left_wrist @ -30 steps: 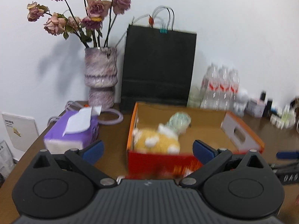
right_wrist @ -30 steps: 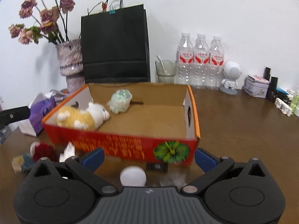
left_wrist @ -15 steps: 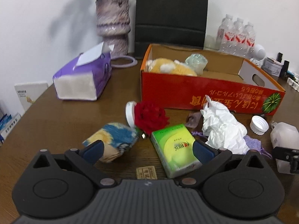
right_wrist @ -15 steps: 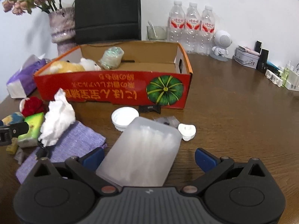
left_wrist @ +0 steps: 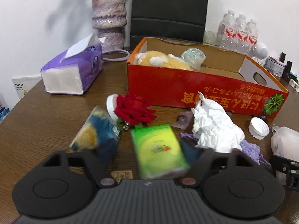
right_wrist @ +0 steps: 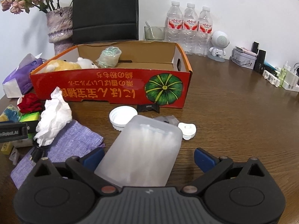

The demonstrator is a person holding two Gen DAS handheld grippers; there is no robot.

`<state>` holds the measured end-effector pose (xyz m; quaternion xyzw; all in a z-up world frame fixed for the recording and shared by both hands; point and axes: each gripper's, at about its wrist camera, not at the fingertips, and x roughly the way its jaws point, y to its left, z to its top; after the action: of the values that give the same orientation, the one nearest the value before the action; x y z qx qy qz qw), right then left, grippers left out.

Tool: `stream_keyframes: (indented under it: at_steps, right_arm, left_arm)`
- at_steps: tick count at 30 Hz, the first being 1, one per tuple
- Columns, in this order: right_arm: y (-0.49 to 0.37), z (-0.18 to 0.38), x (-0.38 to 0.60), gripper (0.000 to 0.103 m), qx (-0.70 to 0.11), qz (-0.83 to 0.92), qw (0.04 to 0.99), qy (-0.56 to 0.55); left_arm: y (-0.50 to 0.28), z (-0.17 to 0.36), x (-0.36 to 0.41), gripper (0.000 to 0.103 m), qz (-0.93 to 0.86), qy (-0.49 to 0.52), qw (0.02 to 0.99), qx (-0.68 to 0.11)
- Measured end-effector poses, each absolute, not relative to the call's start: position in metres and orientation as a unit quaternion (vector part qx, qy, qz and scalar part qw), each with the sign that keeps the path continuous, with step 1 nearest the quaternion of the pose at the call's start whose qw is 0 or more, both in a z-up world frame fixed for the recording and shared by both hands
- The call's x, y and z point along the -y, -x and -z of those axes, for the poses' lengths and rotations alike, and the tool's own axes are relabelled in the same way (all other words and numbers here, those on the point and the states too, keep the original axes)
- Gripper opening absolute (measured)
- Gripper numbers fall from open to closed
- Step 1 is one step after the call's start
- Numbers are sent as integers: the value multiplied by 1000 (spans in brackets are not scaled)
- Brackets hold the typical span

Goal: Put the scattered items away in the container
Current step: 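Grasp the green tissue pack with the left tool while the right tool grasps the frosted swab box, then carry the tissue pack and swab box into the cardboard box and release both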

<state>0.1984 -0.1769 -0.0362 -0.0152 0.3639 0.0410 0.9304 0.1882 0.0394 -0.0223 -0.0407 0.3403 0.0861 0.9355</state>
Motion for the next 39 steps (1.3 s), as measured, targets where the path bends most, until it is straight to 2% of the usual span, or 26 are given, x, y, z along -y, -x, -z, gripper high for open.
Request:
stream_keyframes:
  at_steps: [1,2,4,6,9,27,39]
  right_arm:
    - [-198,36,178,99,-364,-43,930,14]
    - [-197,37,178,96,-364,-45,930,13]
    - [-196,37,180,90,-364,-50,930,11]
    - [-194,38,182,78,-365,-55,929,12]
    - [-191,37,186,65,-364,-63,929,14]
    - [-166,17,210,64,-320,-112,941,-11]
    - [-221,-61,190,64,-247,-147,957,32]
  left_arm:
    - [-187,22,-39,48,-84,38,937,-338]
    - [-186,22,-39,47,-82,39,937,-337]
    - [-183,21,-40,47,-75,46,938,-336]
    - [-179,21,-42,46,-70,49,938,-335]
    - [-174,20,-43,46,-64,55,940,-331]
    - [-137,-18,-41,46,-12,53,963,-264]
    - [-206,-79,-28,46,31,21,972,-231]
